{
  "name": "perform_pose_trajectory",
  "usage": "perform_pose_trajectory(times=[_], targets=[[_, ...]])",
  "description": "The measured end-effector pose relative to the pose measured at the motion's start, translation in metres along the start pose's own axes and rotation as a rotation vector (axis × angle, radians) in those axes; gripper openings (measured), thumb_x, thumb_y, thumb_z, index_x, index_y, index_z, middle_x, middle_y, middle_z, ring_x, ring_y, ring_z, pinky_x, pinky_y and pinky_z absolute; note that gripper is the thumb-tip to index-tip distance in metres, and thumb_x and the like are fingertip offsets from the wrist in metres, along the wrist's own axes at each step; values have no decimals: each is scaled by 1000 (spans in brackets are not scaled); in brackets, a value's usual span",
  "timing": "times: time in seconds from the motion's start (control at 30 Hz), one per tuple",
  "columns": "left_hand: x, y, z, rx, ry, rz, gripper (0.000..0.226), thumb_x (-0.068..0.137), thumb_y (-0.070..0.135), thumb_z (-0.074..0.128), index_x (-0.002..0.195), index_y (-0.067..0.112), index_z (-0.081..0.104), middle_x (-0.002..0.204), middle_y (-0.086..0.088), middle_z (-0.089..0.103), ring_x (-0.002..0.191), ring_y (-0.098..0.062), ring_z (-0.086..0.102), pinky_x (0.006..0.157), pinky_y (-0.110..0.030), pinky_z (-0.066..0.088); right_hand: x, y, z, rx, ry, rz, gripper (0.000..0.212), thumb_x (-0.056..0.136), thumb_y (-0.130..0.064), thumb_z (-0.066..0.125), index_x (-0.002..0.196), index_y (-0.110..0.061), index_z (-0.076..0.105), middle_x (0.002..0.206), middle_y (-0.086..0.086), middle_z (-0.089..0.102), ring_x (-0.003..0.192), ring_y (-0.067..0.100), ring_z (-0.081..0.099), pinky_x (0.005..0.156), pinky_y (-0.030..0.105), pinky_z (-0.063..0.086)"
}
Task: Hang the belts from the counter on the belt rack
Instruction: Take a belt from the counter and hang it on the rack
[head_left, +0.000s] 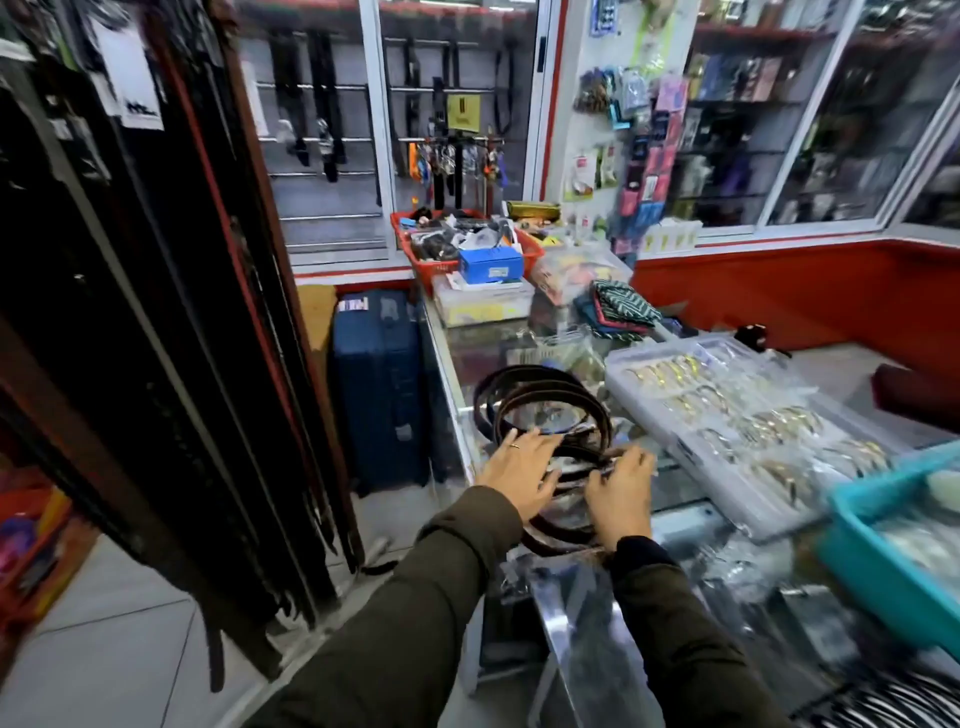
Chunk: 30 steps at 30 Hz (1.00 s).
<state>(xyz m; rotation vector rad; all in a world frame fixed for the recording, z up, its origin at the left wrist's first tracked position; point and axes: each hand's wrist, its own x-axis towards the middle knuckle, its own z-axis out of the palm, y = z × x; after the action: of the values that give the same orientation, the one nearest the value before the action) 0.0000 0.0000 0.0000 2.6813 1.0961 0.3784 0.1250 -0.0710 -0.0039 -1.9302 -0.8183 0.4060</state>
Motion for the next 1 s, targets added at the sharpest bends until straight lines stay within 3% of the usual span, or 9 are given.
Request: perform_pose_trajectory(times=[0.13, 0.2, 0.3, 0.37, 0.43, 0.67, 0.77, 0.87, 1.0], targets=[[13, 21, 9, 61, -203, -11, 47, 99, 26, 47, 142, 8, 45, 143, -18, 54, 133, -33, 50, 119, -44, 26, 11, 3, -2, 130, -2, 310, 44, 84, 9, 48, 127, 17, 42, 139, 36, 38, 131, 43, 35, 102, 30, 23], [17, 26, 12, 69, -235, -40, 39, 97, 24, 50, 132, 7, 53, 132, -20, 61, 121, -39, 57, 105, -46, 43, 15, 6, 7, 239, -52, 428, 53, 84, -1, 48, 135, 12, 39, 143, 30, 38, 133, 41, 39, 100, 29, 30], [20, 29, 10, 60, -218, -76, 30, 97, 24, 50, 121, 9, 60, 119, -19, 66, 110, -40, 62, 89, -47, 53, 32, 29, 24, 554, -47, 553, 60, 73, -12, 42, 132, 2, 41, 124, 12, 49, 102, 34, 57, 83, 41, 47], [21, 31, 10, 38, -185, -87, 28, 98, 22, 48, 121, 12, 61, 118, -18, 67, 107, -40, 63, 87, -48, 54, 20, 15, 20, 751, -63, 627, 30, 85, 2, 35, 112, 0, 47, 96, 14, 55, 76, 28, 56, 67, 37, 46], [19, 33, 9, 6, -141, -82, 30, 98, 20, 46, 123, 15, 62, 119, -17, 68, 108, -39, 63, 88, -47, 54, 6, 3, 14, 876, -91, 668, 21, 92, 8, 34, 102, -2, 50, 80, 14, 54, 65, 24, 53, 58, 33, 46], [19, 27, -9, -257, 124, -67, 32, 100, 18, 51, 127, 8, 66, 120, -14, 59, 109, -35, 60, 96, -46, 50, -4, -4, 15, 1058, -87, 458, 15, 96, 2, 52, 109, 2, 60, 110, 23, 64, 88, 24, 66, 86, 35, 57], [16, 19, -22, -365, 257, -80, 31, 98, 12, 54, 125, 3, 66, 115, -16, 59, 106, -33, 60, 97, -42, 49, -1, -16, 16, 1038, -131, 310, 12, 95, -2, 56, 100, -3, 67, 113, 23, 67, 96, 27, 67, 78, 25, 60], [8, 10, -42, -445, 380, -100, 32, 97, 10, 55, 126, 5, 66, 115, -14, 60, 106, -29, 60, 97, -36, 48, 1, -40, 19, 1008, -188, 176, 25, 94, -4, 58, 117, 4, 63, 118, 22, 67, 108, 29, 65, 84, 26, 60], [-10, -8, -67, -485, 584, -123, 33, 97, 11, 56, 128, 11, 66, 111, -10, 61, 103, -24, 61, 95, -35, 51, -3, -82, 26, 936, -273, 18, 28, 93, -5, 62, 119, 4, 65, 112, 17, 70, 105, 27, 67, 86, 30, 58]])
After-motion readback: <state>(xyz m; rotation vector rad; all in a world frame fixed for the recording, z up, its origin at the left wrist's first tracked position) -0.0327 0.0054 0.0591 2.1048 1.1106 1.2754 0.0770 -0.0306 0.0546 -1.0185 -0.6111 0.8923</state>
